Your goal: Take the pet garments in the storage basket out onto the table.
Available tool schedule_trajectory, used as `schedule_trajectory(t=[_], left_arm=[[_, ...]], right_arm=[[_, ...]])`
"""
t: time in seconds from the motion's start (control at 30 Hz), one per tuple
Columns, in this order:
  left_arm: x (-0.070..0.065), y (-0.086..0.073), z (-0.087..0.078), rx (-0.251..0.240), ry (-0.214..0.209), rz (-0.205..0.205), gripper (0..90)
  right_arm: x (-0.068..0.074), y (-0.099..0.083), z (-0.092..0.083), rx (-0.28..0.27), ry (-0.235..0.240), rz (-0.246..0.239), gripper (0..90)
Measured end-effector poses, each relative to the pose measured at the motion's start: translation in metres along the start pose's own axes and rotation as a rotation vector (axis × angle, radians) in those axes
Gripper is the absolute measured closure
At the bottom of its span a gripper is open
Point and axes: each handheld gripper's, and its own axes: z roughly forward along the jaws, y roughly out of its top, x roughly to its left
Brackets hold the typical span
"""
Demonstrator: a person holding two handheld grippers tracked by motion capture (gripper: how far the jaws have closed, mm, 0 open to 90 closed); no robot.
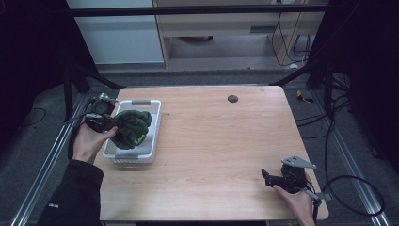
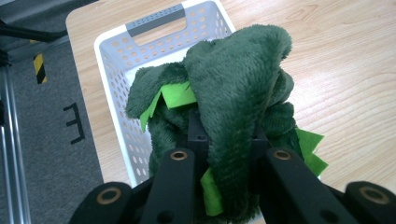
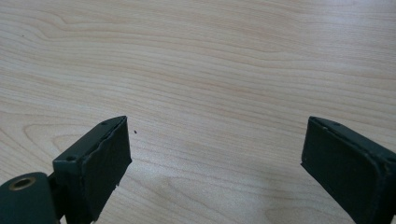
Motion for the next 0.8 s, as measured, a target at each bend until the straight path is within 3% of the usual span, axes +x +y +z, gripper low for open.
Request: schedule_trajectory(t=[0.8], left_arm=[[-0.023, 0.013, -0.033, -0.022, -0.060, 0.084, 79.4]], right_arm=[[0.000, 0.000, -0.001, -0.006, -0.003, -0.006, 8.3]])
